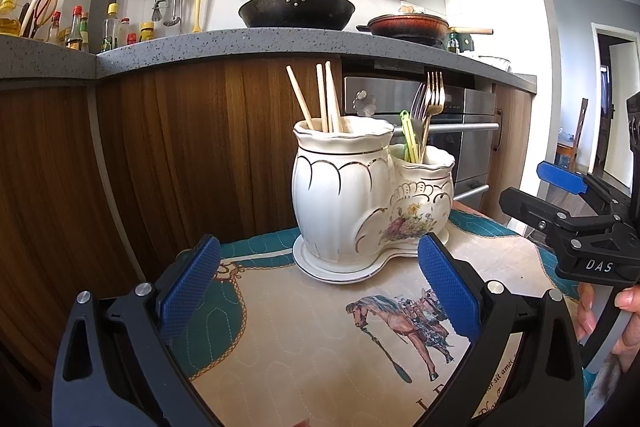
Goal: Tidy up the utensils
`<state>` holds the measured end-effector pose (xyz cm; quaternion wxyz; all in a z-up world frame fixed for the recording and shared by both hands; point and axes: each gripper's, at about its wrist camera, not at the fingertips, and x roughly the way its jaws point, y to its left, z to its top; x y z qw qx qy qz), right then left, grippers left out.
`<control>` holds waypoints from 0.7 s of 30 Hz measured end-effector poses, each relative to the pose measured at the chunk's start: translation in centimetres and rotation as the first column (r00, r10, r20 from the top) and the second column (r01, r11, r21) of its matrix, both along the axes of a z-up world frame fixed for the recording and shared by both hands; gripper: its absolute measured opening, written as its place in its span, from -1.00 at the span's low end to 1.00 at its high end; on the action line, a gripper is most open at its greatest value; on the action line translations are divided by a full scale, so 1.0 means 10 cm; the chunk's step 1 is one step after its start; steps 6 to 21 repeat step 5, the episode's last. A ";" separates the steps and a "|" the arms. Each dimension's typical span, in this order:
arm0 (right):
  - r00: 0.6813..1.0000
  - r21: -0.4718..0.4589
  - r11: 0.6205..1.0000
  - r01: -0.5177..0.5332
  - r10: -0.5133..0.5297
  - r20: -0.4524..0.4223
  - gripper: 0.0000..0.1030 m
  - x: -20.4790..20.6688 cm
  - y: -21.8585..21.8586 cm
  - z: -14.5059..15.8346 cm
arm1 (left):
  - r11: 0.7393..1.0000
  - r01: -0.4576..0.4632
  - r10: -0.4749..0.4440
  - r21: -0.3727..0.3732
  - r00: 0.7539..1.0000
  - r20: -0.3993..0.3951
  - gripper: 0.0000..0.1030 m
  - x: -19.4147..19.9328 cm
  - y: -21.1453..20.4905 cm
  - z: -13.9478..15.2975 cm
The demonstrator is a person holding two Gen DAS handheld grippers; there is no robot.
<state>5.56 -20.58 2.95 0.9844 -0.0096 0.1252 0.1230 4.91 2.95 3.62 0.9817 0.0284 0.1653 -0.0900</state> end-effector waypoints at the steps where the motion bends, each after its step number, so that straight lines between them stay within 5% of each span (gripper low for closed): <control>1: 1.000 0.000 1.000 0.000 0.000 0.000 0.90 0.00 0.00 0.00 | 1.000 -0.007 0.007 -0.002 1.000 -0.001 0.89 0.00 0.01 0.00; 21: 1.000 0.000 1.000 0.000 0.000 0.000 0.90 0.00 0.00 0.00 | 1.000 -0.015 0.015 -0.006 1.000 -0.010 0.89 0.02 0.03 0.00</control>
